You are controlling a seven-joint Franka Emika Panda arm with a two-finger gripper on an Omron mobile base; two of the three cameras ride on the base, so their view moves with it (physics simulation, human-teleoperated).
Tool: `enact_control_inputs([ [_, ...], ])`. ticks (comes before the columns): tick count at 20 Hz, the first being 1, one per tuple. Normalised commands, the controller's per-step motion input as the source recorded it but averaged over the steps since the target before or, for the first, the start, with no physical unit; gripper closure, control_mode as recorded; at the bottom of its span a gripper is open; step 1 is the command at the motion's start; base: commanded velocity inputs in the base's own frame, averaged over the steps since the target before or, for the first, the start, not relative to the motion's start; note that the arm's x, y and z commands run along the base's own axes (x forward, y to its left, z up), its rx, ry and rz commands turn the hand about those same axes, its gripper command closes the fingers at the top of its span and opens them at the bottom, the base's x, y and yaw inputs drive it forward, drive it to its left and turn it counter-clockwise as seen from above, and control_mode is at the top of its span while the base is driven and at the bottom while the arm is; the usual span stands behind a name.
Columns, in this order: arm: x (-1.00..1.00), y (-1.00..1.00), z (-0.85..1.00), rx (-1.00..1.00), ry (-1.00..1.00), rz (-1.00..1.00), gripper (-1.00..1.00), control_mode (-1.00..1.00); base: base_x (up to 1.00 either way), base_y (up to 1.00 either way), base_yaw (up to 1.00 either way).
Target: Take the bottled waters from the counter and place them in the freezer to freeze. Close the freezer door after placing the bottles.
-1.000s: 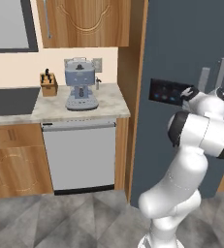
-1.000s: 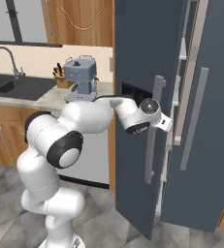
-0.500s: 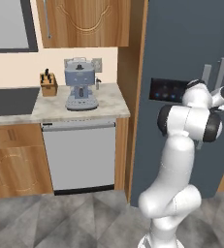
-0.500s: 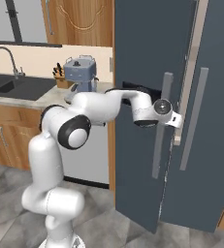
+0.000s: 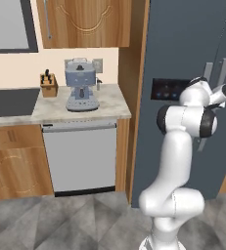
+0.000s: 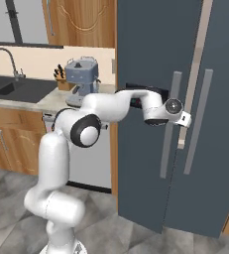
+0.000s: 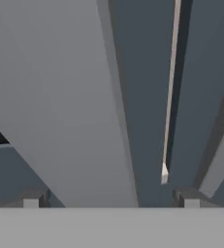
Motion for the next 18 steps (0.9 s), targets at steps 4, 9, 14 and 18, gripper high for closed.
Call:
enact_control_inputs([
  [4, 0.62, 0.0, 0.0, -0.03, 0.0, 0.0, -1.0, -1.0, 0.0, 0.0, 0.0],
  [9, 0.66, 0.0, 0.0, -0.01, 0.0, 0.0, -1.0, -1.0, 0.0, 0.0, 0.0],
  [14, 0.64, 0.0, 0.0, 0.0, 0.0, 0.0, -1.0, -1.0, 0.0, 0.0, 0.0],
  [18, 0.52, 0.01, 0.0, 0.0, 0.0, 0.0, -1.0, -1.0, 0.0, 0.0, 0.0],
])
